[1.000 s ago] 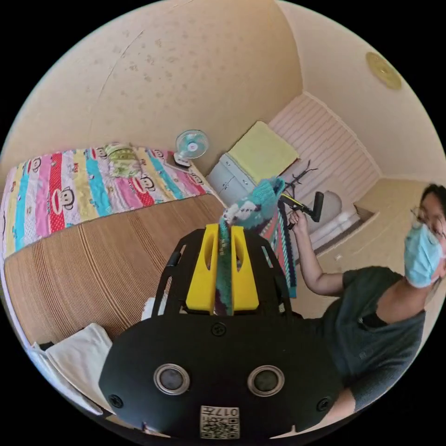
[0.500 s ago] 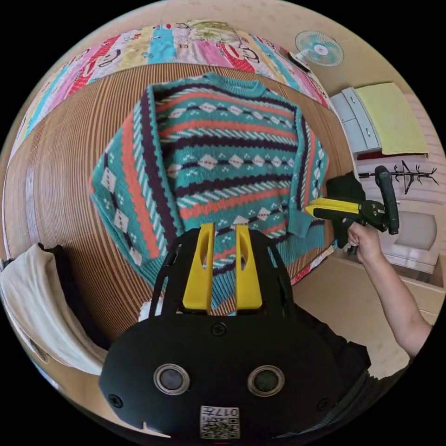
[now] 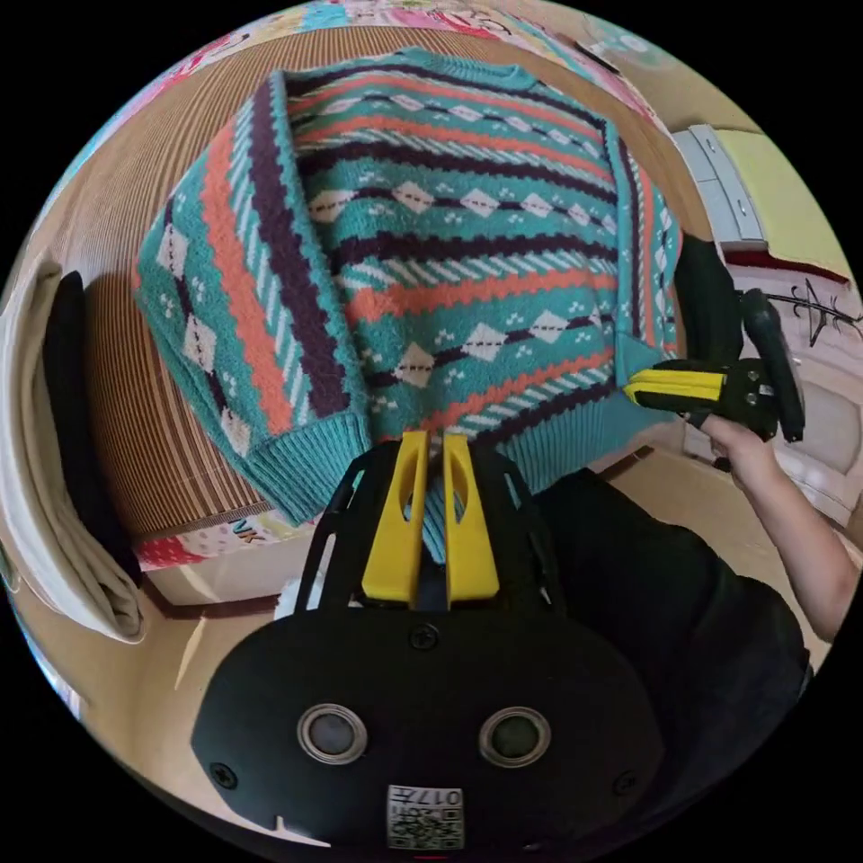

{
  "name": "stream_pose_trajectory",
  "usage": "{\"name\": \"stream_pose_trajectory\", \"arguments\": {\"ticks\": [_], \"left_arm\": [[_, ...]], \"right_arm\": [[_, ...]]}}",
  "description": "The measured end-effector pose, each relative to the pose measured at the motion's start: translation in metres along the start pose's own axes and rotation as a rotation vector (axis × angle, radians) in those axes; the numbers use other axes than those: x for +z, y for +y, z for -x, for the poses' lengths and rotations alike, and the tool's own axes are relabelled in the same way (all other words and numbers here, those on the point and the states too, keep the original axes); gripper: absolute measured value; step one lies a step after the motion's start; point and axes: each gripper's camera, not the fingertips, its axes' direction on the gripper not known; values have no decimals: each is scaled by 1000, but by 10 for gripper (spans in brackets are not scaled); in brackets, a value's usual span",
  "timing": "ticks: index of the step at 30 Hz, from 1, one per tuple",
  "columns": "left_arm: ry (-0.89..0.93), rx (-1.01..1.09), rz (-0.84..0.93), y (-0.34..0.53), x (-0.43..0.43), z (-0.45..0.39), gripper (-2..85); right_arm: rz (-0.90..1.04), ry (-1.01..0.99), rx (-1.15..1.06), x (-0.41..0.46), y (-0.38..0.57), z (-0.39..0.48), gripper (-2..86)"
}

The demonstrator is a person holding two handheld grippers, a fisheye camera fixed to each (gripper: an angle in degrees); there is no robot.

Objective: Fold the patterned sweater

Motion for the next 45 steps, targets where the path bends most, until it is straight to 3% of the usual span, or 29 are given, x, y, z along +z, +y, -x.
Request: {"name": "stream_pose_trajectory", "arguments": {"ticks": [5,7,11,13,15,16,18,22,24,26,28,31,33,36,42,45], "left_arm": [[-131,-74,-47,18,-30,55,131],[-141,-63,102,9,0,73,132],[-143,-141,151,5,-2,100,113],[-113,-127,233,0,-13,112,82],[-15,-114,258,3,-26,127,62],[66,-115,260,9,-38,143,59],[244,-125,245,20,-61,170,57],[588,-97,97,62,-133,223,41],[615,-106,15,81,-173,244,39],[619,-132,-71,97,-212,263,39],[635,-169,-207,116,-269,283,39],[676,-203,-380,124,-337,291,40],[751,-183,-412,109,-367,279,40],[841,-101,-423,56,-394,226,40],[800,4,-309,-93,-327,48,66],[835,-125,-274,-130,-251,-5,124]], "right_arm": [[-52,14,188,6,33,-24,126],[69,-9,152,42,34,-25,125],[149,-28,86,42,44,-41,73],[132,-211,74,24,60,-69,51],[-30,-578,67,-19,103,-135,41],[-99,-665,67,-34,118,-156,39],[-452,-894,139,-93,198,-255,31],[-932,-953,415,-138,348,-405,23],[-1225,-988,836,-112,462,-482,18],[-1359,-1043,1041,-77,526,-505,14],[-1369,-1089,1162,-44,562,-509,10],[-1193,-1167,1153,4,574,-498,8],[-1047,-1263,1120,47,567,-479,8],[-1012,-1414,1116,94,563,-451,11],[-947,-1556,1014,130,558,-447,53],[-930,-1554,972,126,567,-472,85]]}}
